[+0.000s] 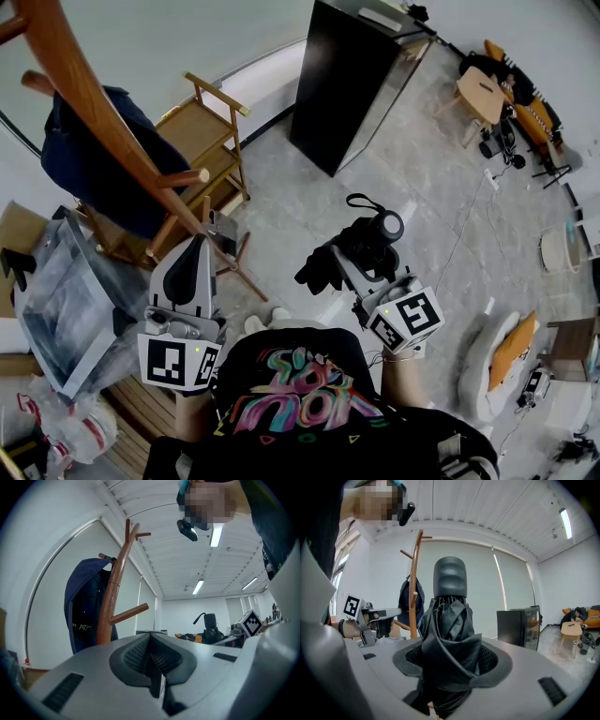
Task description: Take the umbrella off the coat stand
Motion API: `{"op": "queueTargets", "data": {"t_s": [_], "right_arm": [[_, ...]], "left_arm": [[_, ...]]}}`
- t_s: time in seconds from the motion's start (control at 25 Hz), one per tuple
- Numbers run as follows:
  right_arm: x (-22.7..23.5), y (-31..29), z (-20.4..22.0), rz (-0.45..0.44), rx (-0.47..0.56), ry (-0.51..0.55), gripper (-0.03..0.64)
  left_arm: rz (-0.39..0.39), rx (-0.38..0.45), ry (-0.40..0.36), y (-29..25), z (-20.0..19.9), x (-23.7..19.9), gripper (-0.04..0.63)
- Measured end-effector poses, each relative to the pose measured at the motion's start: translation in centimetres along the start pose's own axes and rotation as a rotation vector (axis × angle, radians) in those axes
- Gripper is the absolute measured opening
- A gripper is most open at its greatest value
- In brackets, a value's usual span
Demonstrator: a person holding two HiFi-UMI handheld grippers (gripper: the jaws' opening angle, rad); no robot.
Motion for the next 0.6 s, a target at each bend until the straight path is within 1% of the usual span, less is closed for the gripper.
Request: {"op": "queueTargets", "data": {"t_s": [0.6], "right_arm": [[-0.22, -0.37, -0.12, -0.024, -0.013, 0.012, 0.265]], "left_arm": [[0.002, -0.006, -0.004, 0.01, 0.06, -0.04, 0.025]]}}
Point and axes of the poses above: the fingertips, and each gripper's own axes: y backward along the fingers, x to its right, z out of its underside, the point moved 10 cm from there along y, backward along the fingers
